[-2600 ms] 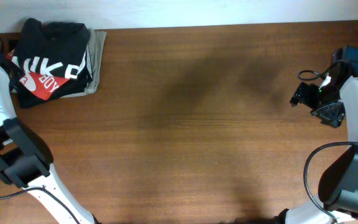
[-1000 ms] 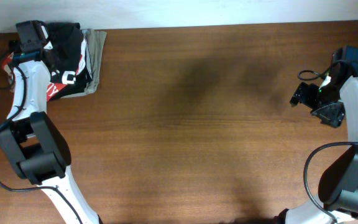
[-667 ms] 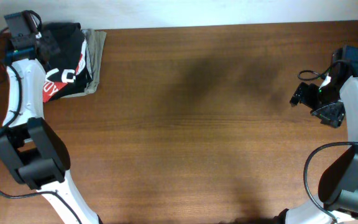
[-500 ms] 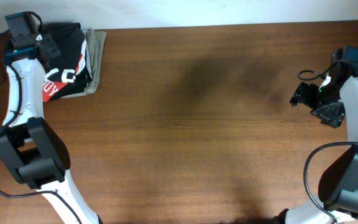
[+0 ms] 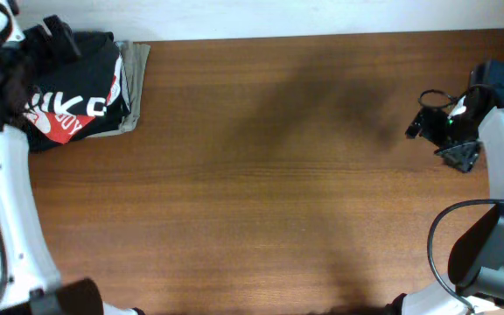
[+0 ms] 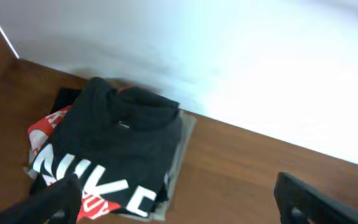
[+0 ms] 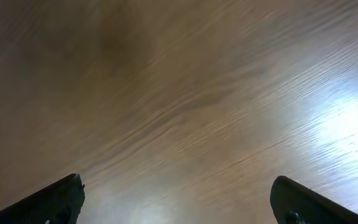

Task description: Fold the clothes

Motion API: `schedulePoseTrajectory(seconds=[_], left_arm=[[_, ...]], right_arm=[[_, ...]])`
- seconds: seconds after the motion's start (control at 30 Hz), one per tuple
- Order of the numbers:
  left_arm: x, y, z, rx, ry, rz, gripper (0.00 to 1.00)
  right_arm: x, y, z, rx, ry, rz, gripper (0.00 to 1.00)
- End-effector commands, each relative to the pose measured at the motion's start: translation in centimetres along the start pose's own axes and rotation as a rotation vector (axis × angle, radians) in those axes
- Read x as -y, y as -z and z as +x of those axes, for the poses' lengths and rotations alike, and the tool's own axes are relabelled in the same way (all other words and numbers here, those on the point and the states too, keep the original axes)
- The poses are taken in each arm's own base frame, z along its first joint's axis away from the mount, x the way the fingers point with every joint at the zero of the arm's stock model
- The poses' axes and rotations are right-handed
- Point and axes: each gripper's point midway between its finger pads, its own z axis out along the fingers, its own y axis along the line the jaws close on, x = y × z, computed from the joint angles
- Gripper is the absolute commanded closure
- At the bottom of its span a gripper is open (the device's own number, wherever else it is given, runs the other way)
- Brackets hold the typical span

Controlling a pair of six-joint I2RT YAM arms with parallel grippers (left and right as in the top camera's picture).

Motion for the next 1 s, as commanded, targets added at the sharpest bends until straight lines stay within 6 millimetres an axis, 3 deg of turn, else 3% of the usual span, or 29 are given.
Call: schedulePoseTrajectory(seconds=[0.0, 0.13, 0.27, 0.4, 0.47, 0.6, 0.83, 0.97], left_arm=[[0.6, 1.0, 0.7, -0.034, 0.002, 0.036, 0.01], [0.3, 1.0, 2.9, -0.121, 0.017, 0.022, 0.01], [0.2, 1.1, 2.9, -0.124, 0.018, 0.021, 0.01], [0.2, 1.1, 2.9, -0.124, 0.018, 0.021, 0.01], [0.2, 1.1, 2.9, -0.124, 0.018, 0.021, 0.01], [0.2, 1.1, 2.9, -0.124, 0.018, 0.021, 0.01], [0.2, 1.1, 2.9, -0.124, 0.018, 0.021, 0.01], [0.2, 1.1, 2.9, -0.124, 0.018, 0.021, 0.01]], right_arm=[[-4.3, 2.5, 0.5, -0.023, -0.004, -0.255, 0.01], [-5.2, 7.6, 2.3, 0.076, 0.131, -0.286, 0.01], [-6.5, 15.3, 7.2, 0.237, 0.299, -0.337, 0.01], [-7.1, 20.1, 13.0, 0.323, 0.403, -0.394, 0.01], [-6.9, 21.8, 14.2, 0.383, 0.424, -0.415, 0.01], [-6.6, 23.2, 15.2, 0.440, 0.439, -0.432, 0.01], [-6.6, 23.0, 15.3, 0.430, 0.434, -0.431, 0.01], [-6.4, 20.2, 15.4, 0.431, 0.467, -0.428, 0.01]])
